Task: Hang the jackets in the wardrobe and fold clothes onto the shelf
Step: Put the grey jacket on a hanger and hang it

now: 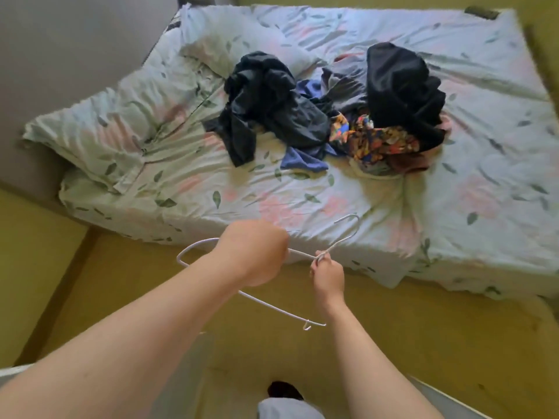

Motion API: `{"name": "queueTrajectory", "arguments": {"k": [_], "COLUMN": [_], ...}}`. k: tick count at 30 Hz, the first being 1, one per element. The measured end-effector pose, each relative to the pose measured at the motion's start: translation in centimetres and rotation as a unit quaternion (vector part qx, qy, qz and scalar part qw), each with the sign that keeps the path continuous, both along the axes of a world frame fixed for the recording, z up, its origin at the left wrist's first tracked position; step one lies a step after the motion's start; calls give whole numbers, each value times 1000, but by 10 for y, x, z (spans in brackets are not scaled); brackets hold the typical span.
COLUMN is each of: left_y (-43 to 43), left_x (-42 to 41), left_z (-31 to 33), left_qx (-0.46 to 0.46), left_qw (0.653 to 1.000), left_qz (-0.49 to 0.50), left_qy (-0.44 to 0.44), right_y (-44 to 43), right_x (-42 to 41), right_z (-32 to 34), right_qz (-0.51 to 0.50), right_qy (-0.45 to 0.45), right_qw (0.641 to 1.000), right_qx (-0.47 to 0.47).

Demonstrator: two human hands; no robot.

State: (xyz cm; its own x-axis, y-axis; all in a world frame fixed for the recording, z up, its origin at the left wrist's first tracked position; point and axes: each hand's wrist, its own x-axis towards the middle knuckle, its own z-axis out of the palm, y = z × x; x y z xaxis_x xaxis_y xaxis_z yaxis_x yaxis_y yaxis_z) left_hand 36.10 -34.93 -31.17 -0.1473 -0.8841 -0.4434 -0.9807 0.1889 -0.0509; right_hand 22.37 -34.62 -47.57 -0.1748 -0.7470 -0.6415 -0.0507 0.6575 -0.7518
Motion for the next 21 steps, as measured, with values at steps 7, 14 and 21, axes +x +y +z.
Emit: {"name": "queueTrajectory", "arguments": {"k": [7, 14, 21], "left_y": [-31, -70, -162], "left_x": [-3, 39, 81], "left_z": [62, 47, -2], "left_qx": [-19, 3, -20], "left_qw": [997, 967, 936], "left_qz": [24, 132, 154], "left_qy": [72, 216, 315], "right_y": [-33, -81, -167], "right_x": [-41, -47, -10], "right_z": [88, 134, 137], "right_qz": [89, 213, 301], "right_qy": [45, 27, 98], "right_qw": [994, 970, 944], "right_qx": [-53, -115, -95]}}
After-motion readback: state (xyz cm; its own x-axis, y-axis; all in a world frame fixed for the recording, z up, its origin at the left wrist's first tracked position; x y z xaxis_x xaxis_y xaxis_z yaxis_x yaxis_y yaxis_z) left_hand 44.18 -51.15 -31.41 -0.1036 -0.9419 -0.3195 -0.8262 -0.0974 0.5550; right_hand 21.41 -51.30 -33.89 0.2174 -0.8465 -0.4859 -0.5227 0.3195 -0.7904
